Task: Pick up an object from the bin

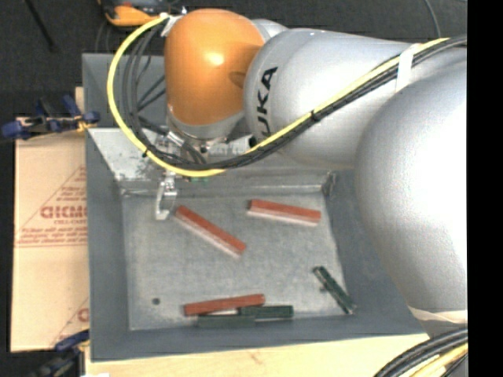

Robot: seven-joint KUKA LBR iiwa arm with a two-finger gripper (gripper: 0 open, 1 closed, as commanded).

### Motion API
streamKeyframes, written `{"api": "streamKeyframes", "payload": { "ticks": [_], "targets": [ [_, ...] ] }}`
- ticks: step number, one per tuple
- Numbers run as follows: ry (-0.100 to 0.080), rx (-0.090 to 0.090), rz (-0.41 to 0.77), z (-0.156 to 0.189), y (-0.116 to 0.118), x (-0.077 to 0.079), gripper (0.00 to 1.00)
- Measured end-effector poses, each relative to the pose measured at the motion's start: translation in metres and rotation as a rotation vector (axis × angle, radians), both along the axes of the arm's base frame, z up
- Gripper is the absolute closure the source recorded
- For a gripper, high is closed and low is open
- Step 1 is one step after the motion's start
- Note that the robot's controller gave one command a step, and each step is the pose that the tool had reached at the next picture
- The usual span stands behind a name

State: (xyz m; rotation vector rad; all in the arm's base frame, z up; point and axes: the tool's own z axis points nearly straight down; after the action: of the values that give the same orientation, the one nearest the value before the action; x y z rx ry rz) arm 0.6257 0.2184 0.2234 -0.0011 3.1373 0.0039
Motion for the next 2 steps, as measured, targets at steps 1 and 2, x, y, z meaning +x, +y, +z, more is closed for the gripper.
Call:
{"api": "streamKeyframes", "payload": {
  "ticks": [1, 2],
  "targets": [
    [0.0, 0.0, -0.001, 0.0, 0.0, 0.0, 0.0],
    [-0.001, 0.001, -0.097, -0.04, -0.05, 0.006, 0.0]
  ]
}}
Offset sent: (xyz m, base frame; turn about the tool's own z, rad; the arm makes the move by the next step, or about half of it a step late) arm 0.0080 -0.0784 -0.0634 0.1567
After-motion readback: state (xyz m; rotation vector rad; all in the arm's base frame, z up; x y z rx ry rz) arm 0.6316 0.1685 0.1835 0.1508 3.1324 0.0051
